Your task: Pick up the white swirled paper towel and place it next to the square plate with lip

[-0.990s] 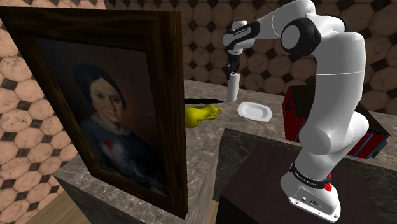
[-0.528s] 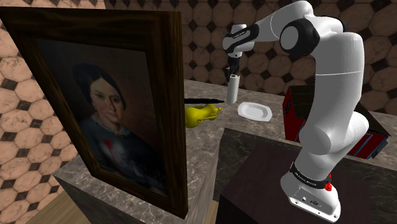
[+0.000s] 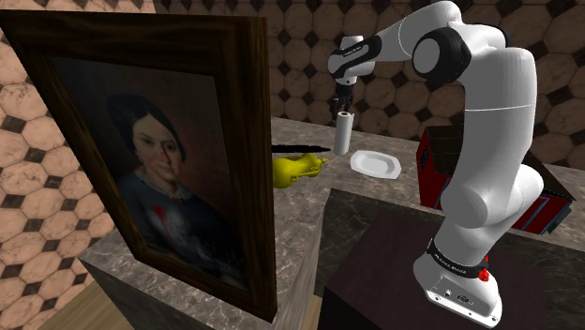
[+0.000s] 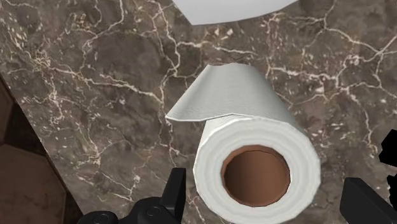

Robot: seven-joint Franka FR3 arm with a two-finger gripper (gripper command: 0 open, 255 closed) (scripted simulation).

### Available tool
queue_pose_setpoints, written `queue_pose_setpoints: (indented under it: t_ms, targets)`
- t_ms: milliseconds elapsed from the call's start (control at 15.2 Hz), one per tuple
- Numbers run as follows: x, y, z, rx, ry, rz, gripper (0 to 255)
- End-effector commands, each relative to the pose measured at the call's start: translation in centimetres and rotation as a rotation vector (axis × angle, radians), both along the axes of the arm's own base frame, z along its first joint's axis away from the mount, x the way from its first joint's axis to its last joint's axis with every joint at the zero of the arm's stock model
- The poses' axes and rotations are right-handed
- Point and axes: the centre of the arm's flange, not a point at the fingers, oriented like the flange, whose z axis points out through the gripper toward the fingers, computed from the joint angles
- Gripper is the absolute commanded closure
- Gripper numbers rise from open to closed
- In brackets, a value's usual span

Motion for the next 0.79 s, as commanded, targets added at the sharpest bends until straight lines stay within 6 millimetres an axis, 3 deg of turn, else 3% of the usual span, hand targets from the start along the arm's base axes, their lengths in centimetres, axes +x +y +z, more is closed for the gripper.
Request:
queue_pose_setpoints:
  t_ms: [0, 264, 726]
  targets:
    - [0.0, 0.0, 0.0, 0.000, 0.000, 0.000, 0]
    - [-0.3, 0.3, 5.0, 0.000, 0.000, 0.000, 0]
    - [-0.3, 0.3, 5.0, 0.000, 0.000, 0.000, 0]
